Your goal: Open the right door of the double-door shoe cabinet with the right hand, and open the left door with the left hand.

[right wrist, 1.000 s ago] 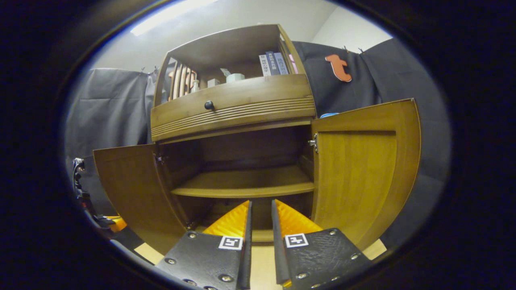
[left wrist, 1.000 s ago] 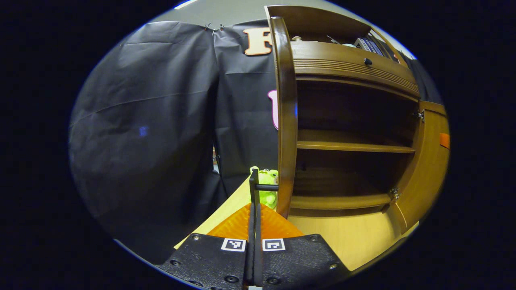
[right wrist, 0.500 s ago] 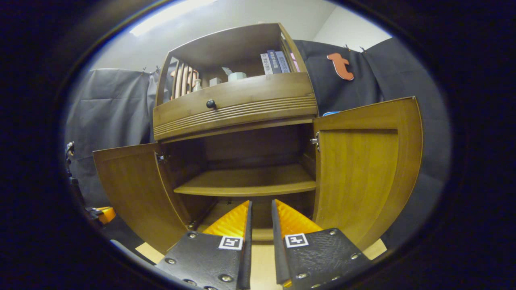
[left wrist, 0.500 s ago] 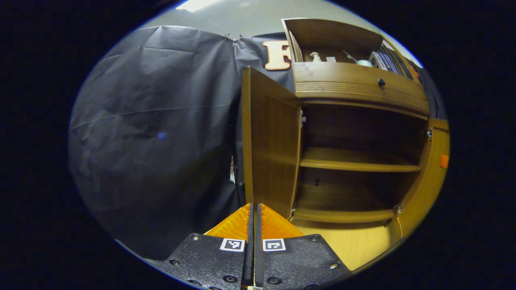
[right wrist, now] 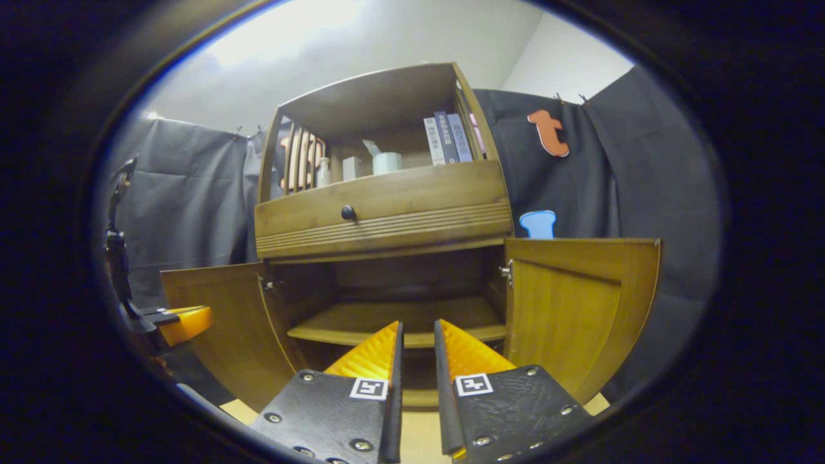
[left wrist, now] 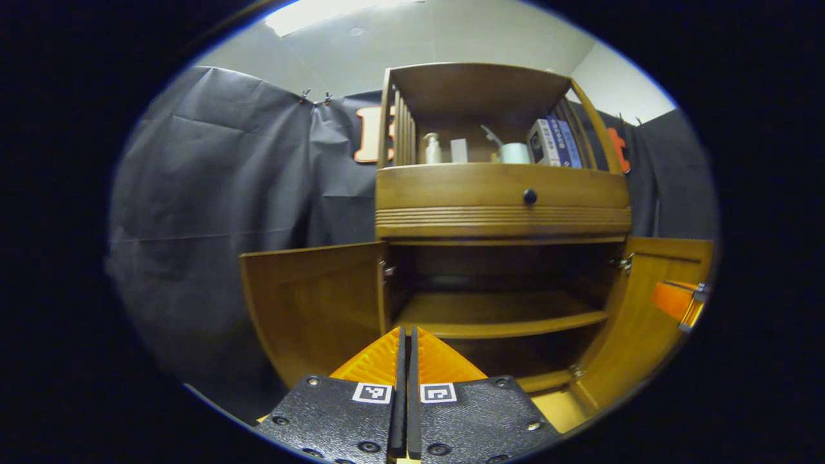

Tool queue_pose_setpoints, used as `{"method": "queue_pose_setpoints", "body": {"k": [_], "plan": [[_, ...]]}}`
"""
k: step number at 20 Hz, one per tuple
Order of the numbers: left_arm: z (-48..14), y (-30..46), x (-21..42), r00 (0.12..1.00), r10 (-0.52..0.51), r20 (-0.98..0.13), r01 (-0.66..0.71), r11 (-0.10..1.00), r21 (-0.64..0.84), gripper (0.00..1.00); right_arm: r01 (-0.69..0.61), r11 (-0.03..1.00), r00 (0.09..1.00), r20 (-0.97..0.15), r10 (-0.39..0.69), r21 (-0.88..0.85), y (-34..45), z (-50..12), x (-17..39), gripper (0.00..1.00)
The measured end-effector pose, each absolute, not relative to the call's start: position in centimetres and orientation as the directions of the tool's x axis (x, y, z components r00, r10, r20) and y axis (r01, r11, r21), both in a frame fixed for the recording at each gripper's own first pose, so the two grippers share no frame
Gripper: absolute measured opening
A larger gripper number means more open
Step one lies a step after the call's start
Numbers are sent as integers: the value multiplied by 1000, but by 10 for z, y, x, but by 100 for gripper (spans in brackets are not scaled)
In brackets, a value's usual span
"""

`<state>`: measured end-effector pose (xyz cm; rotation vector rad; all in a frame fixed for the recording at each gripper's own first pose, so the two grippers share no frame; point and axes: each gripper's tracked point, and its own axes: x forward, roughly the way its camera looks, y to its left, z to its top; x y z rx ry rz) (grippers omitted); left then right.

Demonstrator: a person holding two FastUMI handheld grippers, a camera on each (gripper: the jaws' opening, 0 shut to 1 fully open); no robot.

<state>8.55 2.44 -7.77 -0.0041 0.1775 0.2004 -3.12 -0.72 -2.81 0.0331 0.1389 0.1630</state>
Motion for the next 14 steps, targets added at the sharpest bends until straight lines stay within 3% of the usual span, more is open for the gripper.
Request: {"method": "queue_pose_setpoints", "body": {"k": [7,9,10,13,14], "plan": [[-30,-36,118,991,62,-118,-69,996,-54,0,-162,986,984,-68,164,40,6,19,-36,25],[-23,-47,121,994,34,-104,-40,997,-61,6,-148,988,988,-43,150,39,5,29,-38,25],[-19,-51,121,995,24,-93,-29,998,-54,0,-140,989,989,-35,141,40,4,32,-38,25],[-13,-60,118,997,5,-73,-6,1000,-16,12,-121,991,992,-23,123,54,2,36,-38,27],[-11,-61,118,998,3,-68,-3,1000,-5,9,-114,992,993,-21,116,60,0,37,-37,27]]}}
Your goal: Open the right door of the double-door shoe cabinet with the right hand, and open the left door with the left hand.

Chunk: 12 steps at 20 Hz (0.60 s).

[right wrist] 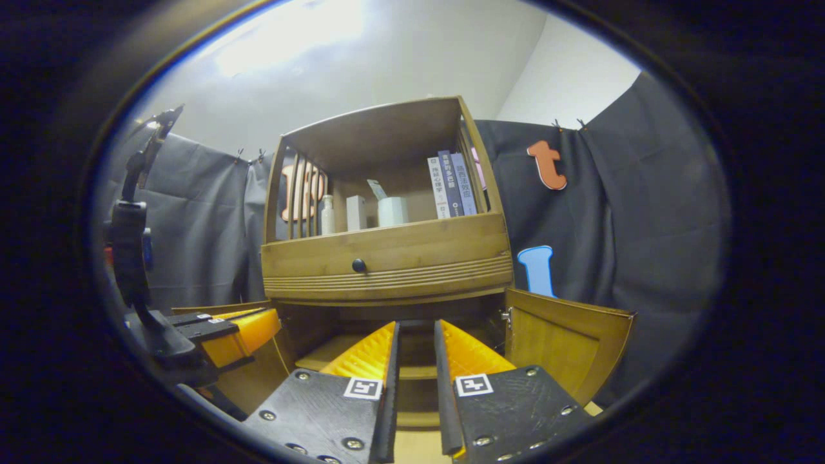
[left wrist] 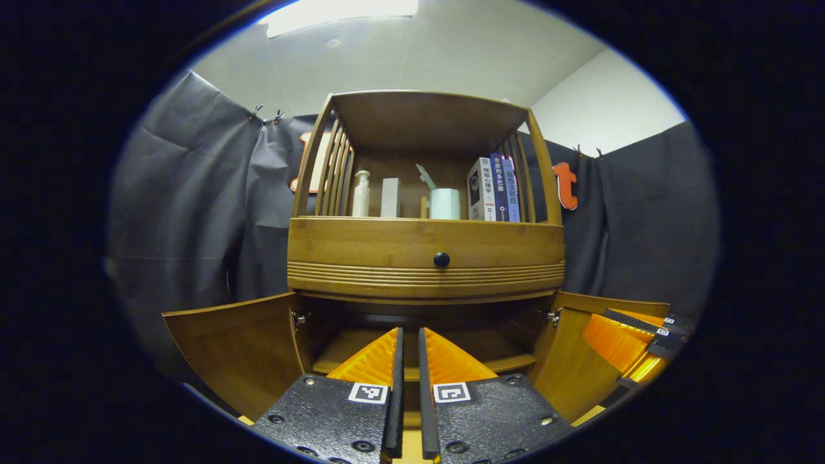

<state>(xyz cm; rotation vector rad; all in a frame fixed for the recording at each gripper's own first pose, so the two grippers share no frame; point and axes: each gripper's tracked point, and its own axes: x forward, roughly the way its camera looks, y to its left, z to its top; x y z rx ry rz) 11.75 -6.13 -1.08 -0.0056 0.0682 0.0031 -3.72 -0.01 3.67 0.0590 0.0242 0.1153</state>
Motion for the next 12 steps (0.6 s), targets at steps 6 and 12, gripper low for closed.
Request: {"method": "queue_pose_setpoints", "body": {"k": [6,12], "plan": [[11,-79,115,999,-49,9,49,999,7,65,-89,990,996,-6,90,114,-7,41,-37,39],[3,-83,111,999,-49,-3,49,999,-10,98,-114,970,993,42,108,216,-7,52,-39,97]]}}
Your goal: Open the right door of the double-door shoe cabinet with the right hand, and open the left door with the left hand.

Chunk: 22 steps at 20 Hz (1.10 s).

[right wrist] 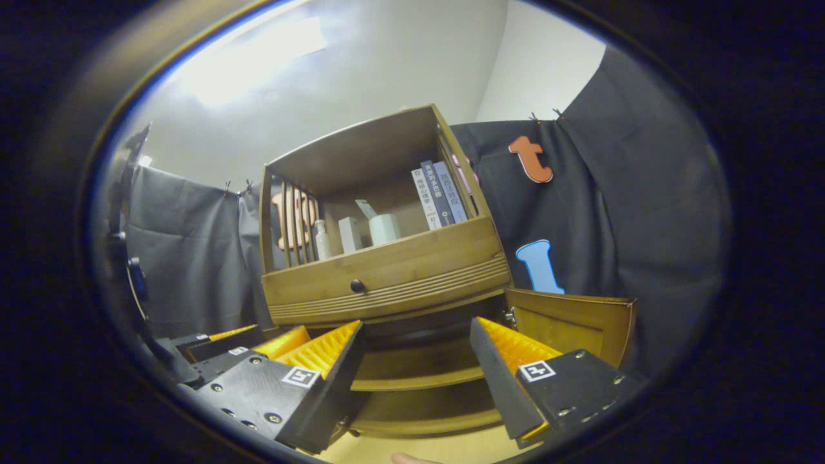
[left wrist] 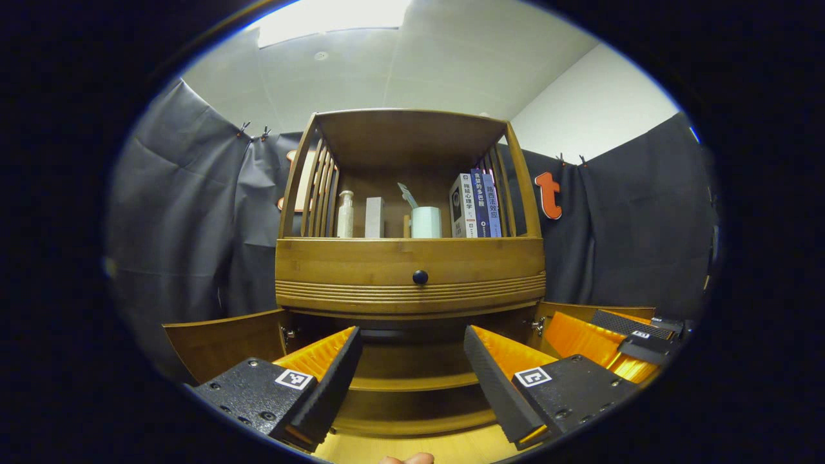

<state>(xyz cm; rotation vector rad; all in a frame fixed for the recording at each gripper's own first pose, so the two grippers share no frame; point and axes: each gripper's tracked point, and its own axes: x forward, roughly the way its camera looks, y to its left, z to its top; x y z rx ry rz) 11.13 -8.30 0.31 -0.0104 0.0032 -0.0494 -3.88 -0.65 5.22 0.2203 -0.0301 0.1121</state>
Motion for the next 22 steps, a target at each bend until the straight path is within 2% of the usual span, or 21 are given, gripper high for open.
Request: {"method": "queue_pose_setpoints", "body": {"k": [3,5,10,17,18,19,22], "plan": [[4,-95,111,993,-114,7,114,987,-113,99,-114,968,993,53,105,223,-10,54,-38,97],[0,-97,111,990,-139,-13,136,980,-145,95,-95,976,995,38,89,198,-15,49,-37,96],[-18,-88,115,992,-115,-59,105,983,-154,92,-98,985,995,3,99,140,-6,40,-40,96],[-15,-83,118,993,-111,-42,105,987,-121,92,-107,991,994,-11,108,77,5,35,-39,96],[-14,-82,118,993,-108,-40,103,988,-112,95,-107,992,994,-17,108,71,7,34,-40,96],[-15,-83,118,993,-110,-41,105,989,-106,92,-105,992,994,-24,106,65,7,32,-39,96],[-16,-81,119,993,-112,-47,107,990,-97,92,-95,994,995,-33,97,55,8,29,-41,96]]}}
